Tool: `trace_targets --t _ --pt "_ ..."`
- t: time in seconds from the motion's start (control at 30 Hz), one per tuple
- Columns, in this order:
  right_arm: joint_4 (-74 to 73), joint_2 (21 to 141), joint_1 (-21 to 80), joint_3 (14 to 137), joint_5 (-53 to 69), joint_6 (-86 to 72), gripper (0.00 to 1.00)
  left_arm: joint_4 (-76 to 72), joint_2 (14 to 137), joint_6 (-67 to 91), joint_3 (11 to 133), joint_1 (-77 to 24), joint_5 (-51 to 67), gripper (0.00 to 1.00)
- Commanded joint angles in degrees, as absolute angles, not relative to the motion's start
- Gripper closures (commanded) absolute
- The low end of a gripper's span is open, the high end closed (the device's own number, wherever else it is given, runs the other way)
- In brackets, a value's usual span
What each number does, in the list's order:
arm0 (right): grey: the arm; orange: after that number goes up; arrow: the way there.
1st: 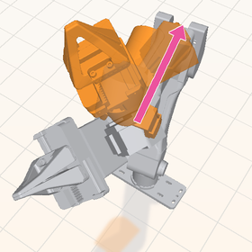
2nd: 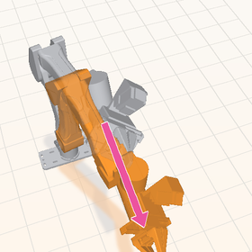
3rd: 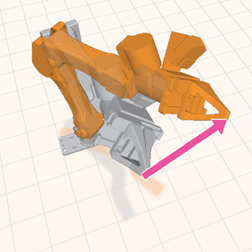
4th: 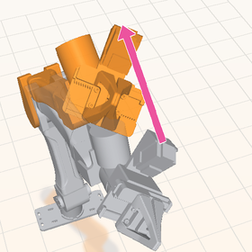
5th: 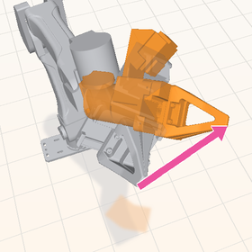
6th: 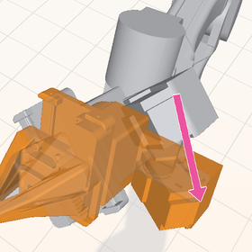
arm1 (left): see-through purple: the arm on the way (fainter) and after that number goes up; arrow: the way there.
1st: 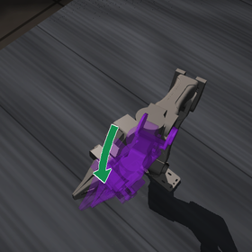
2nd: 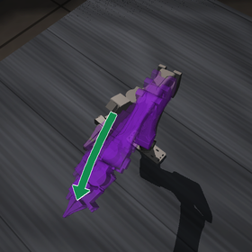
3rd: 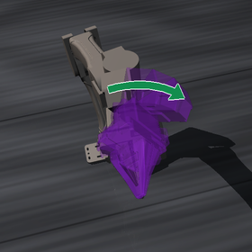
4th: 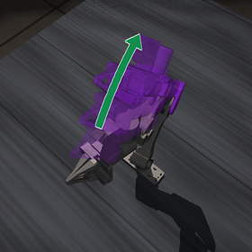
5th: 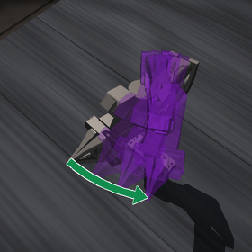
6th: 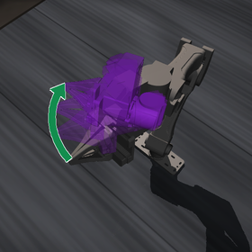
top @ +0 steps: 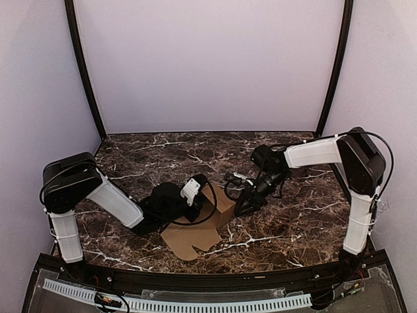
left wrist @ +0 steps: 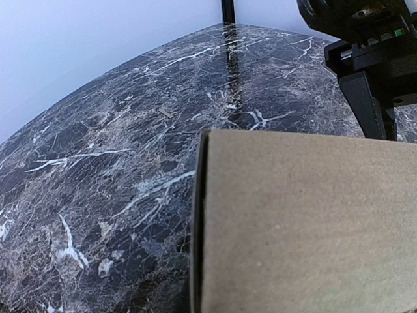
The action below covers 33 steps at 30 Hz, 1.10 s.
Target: Fold the paper box
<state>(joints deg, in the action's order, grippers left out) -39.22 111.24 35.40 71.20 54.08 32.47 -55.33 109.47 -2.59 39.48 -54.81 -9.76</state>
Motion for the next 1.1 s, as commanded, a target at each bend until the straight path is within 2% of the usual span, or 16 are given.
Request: trace_targets --t 0.0,0.13,0.23,0.5,0.8,1.07 --pt "-40.6 112.3 34.9 73.8 58.7 35.7 0.62 -53.3 107.3 -0.4 42.8 -56.1 -4.8 0.99" --pt "-44.3 108.9 33.2 72.4 60.9 38.1 0.60 -37.7 101.5 1.6 45.6 -56.1 -3.0 0.99" --pt "-46.2 105.9 32.3 70.2 61.3 39.4 0.58 -19.0 97.1 4.5 51.2 -56.0 -1.6 0.99" --pt "-57.6 101.0 29.5 68.5 58.9 48.9 0.49 26.8 96.1 5.4 69.4 -55.7 1.3 0.99" --pt "-58.0 96.6 26.1 65.5 56.0 51.0 0.40 59.9 101.9 -3.7 83.0 -55.8 -1.2 0.99" --pt "-48.9 94.6 25.4 63.7 53.3 42.3 0.32 75.2 115.2 -8.5 93.1 -56.8 -7.4 0.99"
